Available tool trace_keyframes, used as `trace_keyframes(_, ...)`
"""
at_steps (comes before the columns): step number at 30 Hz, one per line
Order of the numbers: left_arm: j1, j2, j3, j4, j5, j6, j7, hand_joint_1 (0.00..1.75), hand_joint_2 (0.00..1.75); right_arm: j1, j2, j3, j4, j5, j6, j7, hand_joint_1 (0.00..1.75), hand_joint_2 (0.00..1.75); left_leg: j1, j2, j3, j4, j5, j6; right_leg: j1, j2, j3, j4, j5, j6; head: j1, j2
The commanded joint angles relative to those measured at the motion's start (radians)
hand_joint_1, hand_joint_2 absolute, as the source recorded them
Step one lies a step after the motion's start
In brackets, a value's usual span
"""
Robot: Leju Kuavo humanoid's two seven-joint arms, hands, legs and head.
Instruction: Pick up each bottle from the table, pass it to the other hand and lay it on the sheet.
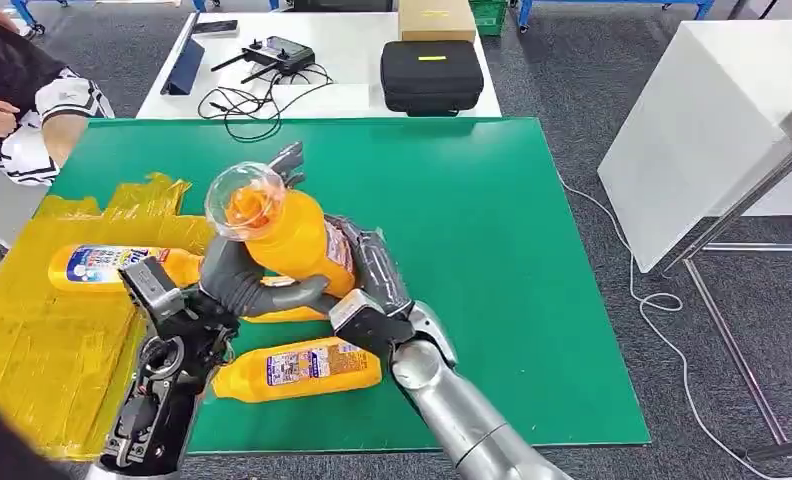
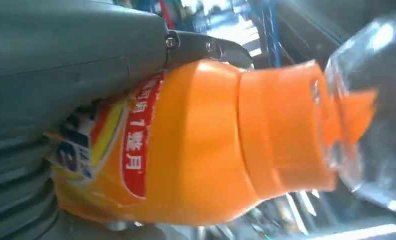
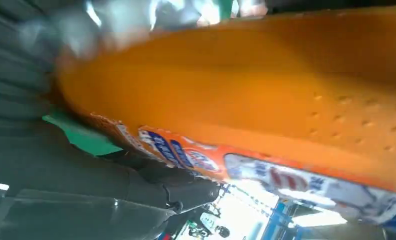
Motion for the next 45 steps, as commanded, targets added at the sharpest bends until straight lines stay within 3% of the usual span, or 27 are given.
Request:
trace_keyframes(1,-0.079,-0.037,-0.041,0.169,0.122,0.009,0.048,1.75,1.75,-0.029,-0.014,0.055,0.069,-0.002,-0.011,0.014,1.75,1.75,0.0,-0.003,0.005,-0.002,-0.001,0.0,0.0,-0.005,0.006,-0.001,-0.002,0.0,0.0,0.0)
trace_keyframes(23,-0.083,-0.044,-0.029,0.192,0.153,0.048,0.057,1.75,1.75,0.0,-0.022,0.036,0.02,0.02,-0.032,0.026,1.75,1.75,0.0,-0.002,0.004,-0.001,-0.001,0.0,0.0,-0.004,0.005,-0.001,-0.002,0.0,0.0,0.0)
trace_keyframes(24,-0.083,-0.043,-0.025,0.193,0.149,0.06,0.057,1.75,1.75,0.006,-0.022,0.024,0.003,0.02,-0.052,0.02,1.59,1.75,0.0,-0.002,0.003,-0.001,-0.001,0.0,0.0,-0.003,0.003,-0.001,-0.001,0.0,0.0,0.0)
trace_keyframes(25,-0.083,-0.042,-0.023,0.192,0.136,0.077,0.058,1.75,1.75,0.012,-0.023,0.015,-0.012,0.02,-0.067,0.018,0.28,1.75,0.0,-0.002,0.005,-0.002,-0.001,0.0,0.0,-0.004,0.006,-0.001,-0.002,0.0,0.0,0.0)
trace_keyframes(26,-0.084,-0.039,-0.017,0.19,0.111,0.119,0.062,1.75,1.75,0.017,-0.028,0.004,-0.039,0.023,-0.102,0.019,0.0,1.75,0.0,-0.002,0.003,-0.001,-0.001,0.0,0.0,-0.003,0.004,-0.001,-0.002,0.0,0.0,0.0)
trace_keyframes(31,-0.065,-0.003,0.062,0.102,-0.225,0.569,0.078,1.75,1.75,0.137,-0.099,-0.005,-0.374,0.094,-0.151,0.077,0.0,1.75,0.0,-0.001,0.001,0.0,-0.001,0.0,0.001,-0.003,0.002,-0.001,-0.001,0.0,0.0,0.0)
trace_keyframes(33,-0.064,0.017,0.085,0.108,-0.428,0.719,0.126,1.75,1.75,0.168,-0.124,-0.011,-0.472,0.121,-0.173,0.104,0.0,1.75,0.0,0.0,0.002,-0.001,-0.001,0.0,0.0,-0.001,0.002,0.0,-0.001,0.0,0.001,0.0)
trace_keyframes(34,-0.075,0.035,0.096,0.147,-0.699,0.9,0.206,1.75,1.75,0.179,-0.142,-0.012,-0.518,0.174,-0.21,0.13,0.0,1.75,0.0,0.001,0.004,-0.001,-0.002,0.0,0.0,-0.001,0.004,-0.001,-0.002,0.0,0.0,0.0)
trace_keyframes(41,-0.159,0.121,0.174,0.395,-1.227,1.077,0.367,1.75,1.75,0.255,-0.196,-0.083,-0.687,0.169,-0.24,0.151,0.0,1.75,-0.001,-0.002,0.004,-0.002,-0.001,0.0,0.0,-0.004,0.004,-0.001,-0.002,0.0,0.0,0.0)
trace_keyframes(45,-0.237,0.173,0.207,0.58,-1.418,1.081,0.461,1.75,1.75,0.284,-0.198,-0.116,-0.718,0.165,-0.241,0.154,0.0,1.75,0.0,0.0,0.005,-0.002,-0.001,0.0,0.0,-0.002,0.005,-0.001,-0.001,0.0,0.001,0.0)
